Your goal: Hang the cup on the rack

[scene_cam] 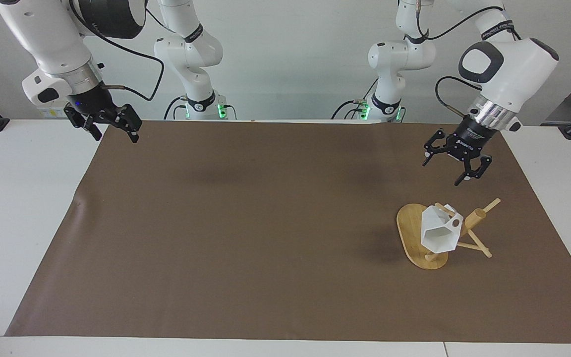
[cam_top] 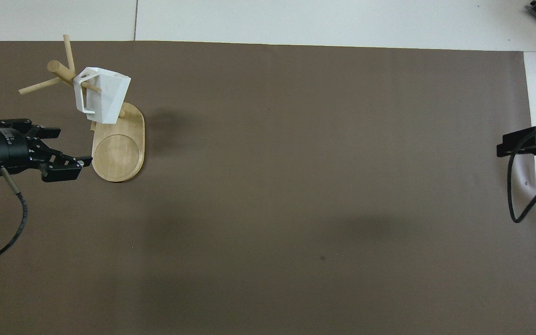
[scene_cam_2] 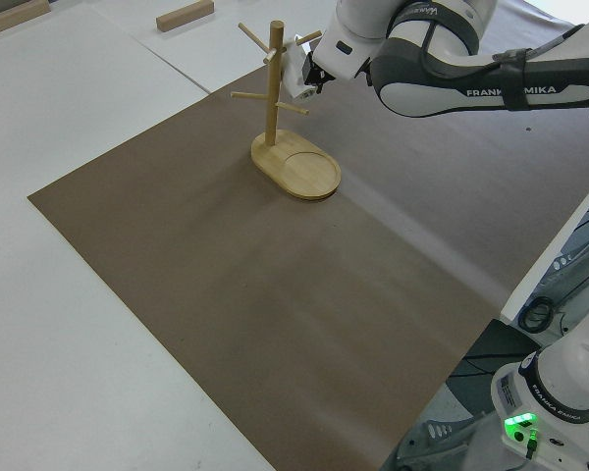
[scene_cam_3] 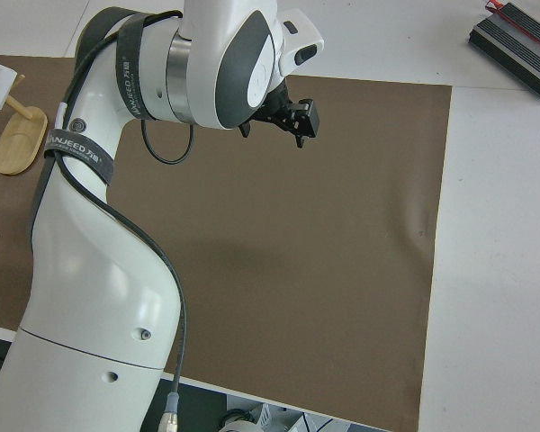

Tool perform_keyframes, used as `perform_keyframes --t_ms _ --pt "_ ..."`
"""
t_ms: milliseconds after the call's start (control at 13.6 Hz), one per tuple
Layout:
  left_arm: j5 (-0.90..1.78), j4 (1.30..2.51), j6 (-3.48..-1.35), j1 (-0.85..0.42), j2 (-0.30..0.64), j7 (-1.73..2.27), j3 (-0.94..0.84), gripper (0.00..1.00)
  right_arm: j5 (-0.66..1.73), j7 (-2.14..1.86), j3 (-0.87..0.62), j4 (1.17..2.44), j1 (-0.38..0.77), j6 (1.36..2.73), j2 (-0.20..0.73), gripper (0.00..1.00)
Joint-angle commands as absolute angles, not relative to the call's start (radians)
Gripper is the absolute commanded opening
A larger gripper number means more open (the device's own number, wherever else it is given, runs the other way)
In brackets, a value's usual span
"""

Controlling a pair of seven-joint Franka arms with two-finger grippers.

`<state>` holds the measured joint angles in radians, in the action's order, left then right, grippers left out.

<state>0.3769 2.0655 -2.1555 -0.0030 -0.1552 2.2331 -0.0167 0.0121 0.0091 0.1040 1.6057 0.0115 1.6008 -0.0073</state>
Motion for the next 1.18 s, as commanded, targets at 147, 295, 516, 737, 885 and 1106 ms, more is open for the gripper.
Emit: perform_keyframes --t_ms 147,295,516,737,885,1106 --pt "0.282 1.968 -2.079 0.008 -0.149 2.013 -0.020 1.00 0.012 -0.002 0.103 1.623 0.009 1.588 -0.029 1.00" --pt "0.282 1.942 -2.054 0.030 -0.143 1.831 -0.020 1.00 0.012 -0.002 0.103 1.623 0.009 1.586 -0.029 1.00" --pt "0.282 1.902 -2.026 0.031 -0.135 1.479 -0.020 1.00 0.012 -0.002 0.103 1.623 0.009 1.586 -0.029 1.00" --pt "0.270 1.865 -1.968 0.032 -0.123 1.219 -0.006 1.00 0.012 -0.002 0.103 1.623 0.009 1.586 -0.029 1.00" --pt "0.169 1.836 -1.941 0.031 -0.123 1.010 -0.009 1.00 0.012 -0.002 0.103 1.623 0.009 1.588 -0.029 1.00" --pt "0.146 1.803 -1.873 0.022 -0.123 0.713 -0.008 1.00 0.012 -0.002 0.103 1.623 0.009 1.588 -0.029 1.00"
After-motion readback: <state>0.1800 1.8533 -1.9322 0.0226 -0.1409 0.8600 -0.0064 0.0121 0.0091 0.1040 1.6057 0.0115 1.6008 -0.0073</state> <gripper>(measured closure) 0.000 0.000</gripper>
